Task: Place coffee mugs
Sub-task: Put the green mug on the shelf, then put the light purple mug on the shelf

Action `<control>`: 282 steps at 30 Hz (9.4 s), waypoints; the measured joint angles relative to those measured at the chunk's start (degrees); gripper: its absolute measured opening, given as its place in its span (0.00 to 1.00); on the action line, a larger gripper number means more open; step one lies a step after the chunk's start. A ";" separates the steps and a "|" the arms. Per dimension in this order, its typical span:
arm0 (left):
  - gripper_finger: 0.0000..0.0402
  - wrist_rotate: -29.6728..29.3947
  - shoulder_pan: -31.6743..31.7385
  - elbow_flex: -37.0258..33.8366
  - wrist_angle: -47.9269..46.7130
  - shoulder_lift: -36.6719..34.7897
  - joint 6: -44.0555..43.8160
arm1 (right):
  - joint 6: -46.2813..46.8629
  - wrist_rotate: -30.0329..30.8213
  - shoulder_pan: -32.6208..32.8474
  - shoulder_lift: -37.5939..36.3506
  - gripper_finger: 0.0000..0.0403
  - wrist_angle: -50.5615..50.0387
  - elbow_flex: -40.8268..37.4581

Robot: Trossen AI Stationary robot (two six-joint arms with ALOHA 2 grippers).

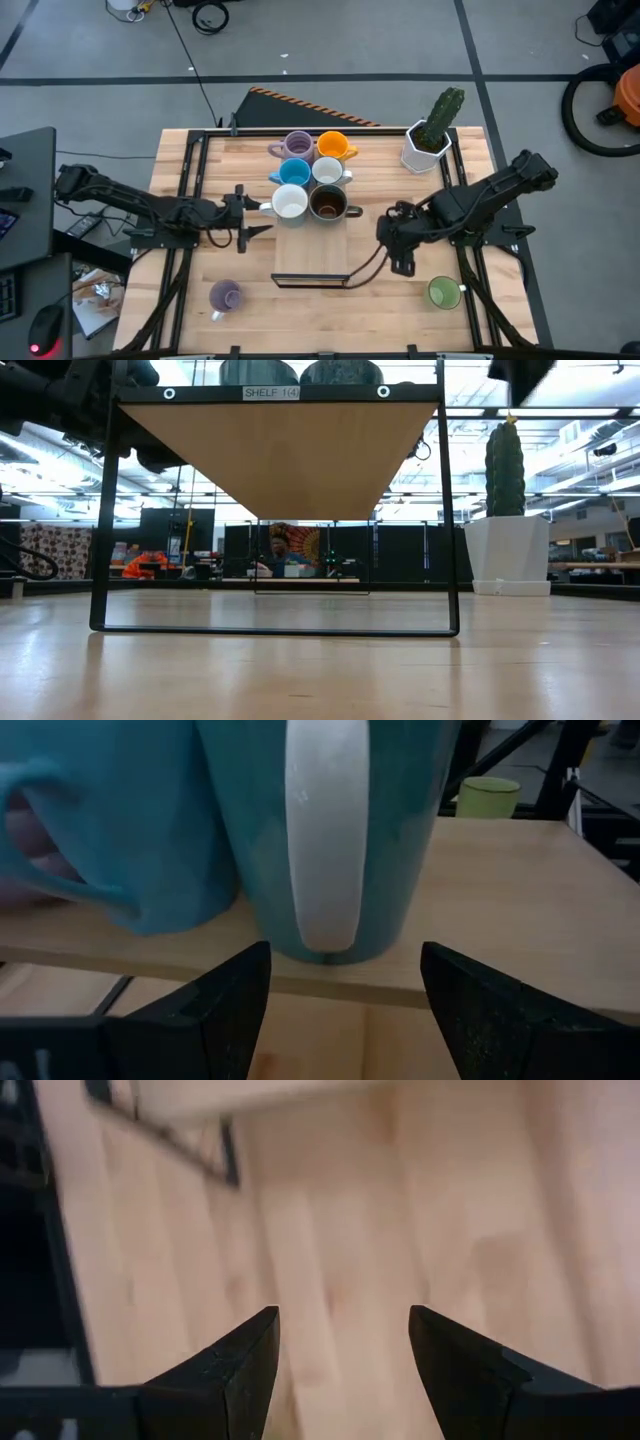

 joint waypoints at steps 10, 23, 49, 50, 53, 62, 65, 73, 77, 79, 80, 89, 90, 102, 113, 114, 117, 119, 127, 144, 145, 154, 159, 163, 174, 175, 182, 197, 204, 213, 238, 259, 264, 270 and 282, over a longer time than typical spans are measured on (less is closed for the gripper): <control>0.66 0.87 0.04 0.00 -8.99 -6.57 1.34 | 7.12 -7.70 6.66 0.04 0.56 -2.36 -3.42; 0.66 0.87 0.07 0.00 -12.29 -10.70 2.48 | 21.65 -10.46 21.33 0.04 0.49 -10.79 -3.53; 0.66 9.17 -0.02 0.00 -12.66 -10.62 -5.01 | 42.79 -19.23 35.52 0.11 0.46 -1.08 -20.32; 0.66 9.52 -0.02 0.00 -12.67 -10.62 -5.35 | 42.52 -19.30 35.62 0.11 0.46 -0.84 -20.32; 0.66 10.89 -0.02 0.00 -12.65 -10.62 -5.71 | 42.66 -19.14 35.93 0.11 0.46 -0.66 -20.30; 0.66 10.95 -0.02 0.00 -12.65 -10.62 -6.82 | 44.72 -16.77 39.93 0.11 0.45 0.59 -20.30; 0.66 10.96 -0.02 0.00 -12.65 -10.62 -6.79 | 46.92 -13.76 41.54 0.11 0.45 0.98 -20.30; 0.66 10.96 -0.02 0.00 -12.65 -10.62 -6.84 | 47.40 -10.16 41.22 0.11 0.45 1.23 -20.30; 0.66 10.95 -0.02 0.00 -12.65 -10.62 -6.86 | 47.00 -7.37 40.04 0.11 0.45 2.18 -20.25; 0.66 10.95 -0.02 0.00 -12.65 -10.62 -6.84 | 46.49 -5.65 39.48 0.11 0.45 2.99 -20.25; 0.66 10.97 -0.02 0.00 -12.65 -10.62 -6.84 | 45.93 -5.17 39.12 0.11 0.45 3.35 -20.25; 0.66 10.95 -0.02 0.00 -12.65 -10.60 -6.82 | 43.84 -0.94 34.27 0.70 0.45 4.86 -20.25; 0.66 10.96 -0.02 0.00 -12.65 -10.60 -6.82 | 43.10 -0.78 33.60 1.15 0.45 5.14 -20.25; 0.66 12.04 -0.02 0.00 -12.66 -10.62 -6.86 | 47.99 -4.90 32.03 3.28 0.45 6.09 -20.38; 0.66 12.02 -0.02 0.00 -12.67 -10.59 -6.82 | 49.13 -3.96 32.26 3.32 0.37 13.45 -27.12; 0.66 12.02 -0.02 0.00 -12.67 -10.62 -6.81 | 48.97 -3.91 32.26 3.32 0.36 13.53 -27.35; 0.66 12.02 -0.02 0.00 -12.67 -10.61 -6.81 | 48.87 -3.90 32.28 3.32 0.31 13.87 -28.16; 0.66 12.02 -0.02 0.00 -12.67 -10.60 -6.82 | 48.50 -3.89 32.28 3.32 0.26 14.49 -28.57; 0.66 12.02 -0.02 0.00 -13.02 -10.59 -7.95 | 45.57 -1.21 32.25 3.31 0.15 14.62 -28.92; 0.66 12.46 -0.02 0.00 -14.43 -10.59 -12.56 | 26.98 2.29 20.72 -5.49 0.15 12.88 -27.84; 0.66 12.46 -0.02 0.00 -14.47 -10.59 -12.59 | 25.81 2.13 19.78 -6.07 0.15 12.43 -27.15; 0.66 12.46 0.04 0.00 -14.55 -10.59 -12.90 | 13.24 5.24 12.13 -6.40 0.15 3.82 -14.15; 0.66 12.46 0.04 0.00 -14.58 -10.59 -13.36 | 5.02 7.20 8.38 -2.84 0.15 0.73 -4.56; 0.66 12.46 0.04 0.00 -14.88 -10.59 -14.00 | -0.38 7.46 5.14 1.18 0.15 -3.20 3.45; 0.66 12.46 0.04 0.00 -14.81 -10.59 -14.77 | -11.07 2.29 -2.57 12.77 0.15 -3.83 18.70; 0.66 12.46 0.04 0.00 -14.81 -10.59 -14.77 | -11.83 1.67 -3.07 13.89 0.15 -3.98 19.48; 0.66 12.46 0.04 0.00 -15.54 -10.59 -14.53 | -14.78 -1.40 -5.51 18.07 0.15 -4.74 22.15; 0.66 12.46 0.02 0.00 -16.63 -10.59 -15.82 | -16.55 -2.82 -6.38 19.33 0.15 -4.51 22.28; 0.66 12.46 0.02 0.00 -16.67 -10.59 -15.82 | -15.98 -2.68 -6.20 19.43 0.28 -3.96 22.26; 0.66 12.46 0.02 0.00 -16.91 -10.59 -15.82 | -16.18 -2.55 -6.19 19.06 0.47 -3.76 22.19; 0.66 12.22 0.00 0.00 -18.28 -10.59 -18.91 | -9.33 14.94 2.40 9.75 0.64 -5.38 15.18; 0.66 2.69 -8.83 5.04 -27.77 -10.57 -27.33 | -5.88 20.09 2.86 -14.57 0.61 28.80 -27.59; 0.62 -8.61 -17.86 11.02 -38.67 -8.30 -37.20 | -5.66 22.28 3.48 -18.62 0.61 30.56 -30.82; 0.58 -7.78 -24.51 16.41 -46.15 -1.25 -52.95 | -7.10 24.69 4.89 -21.54 0.61 36.00 -35.75; 0.51 -1.66 -35.11 35.15 -62.34 17.32 -68.86 | -15.09 24.67 4.59 -22.10 0.61 40.28 -36.78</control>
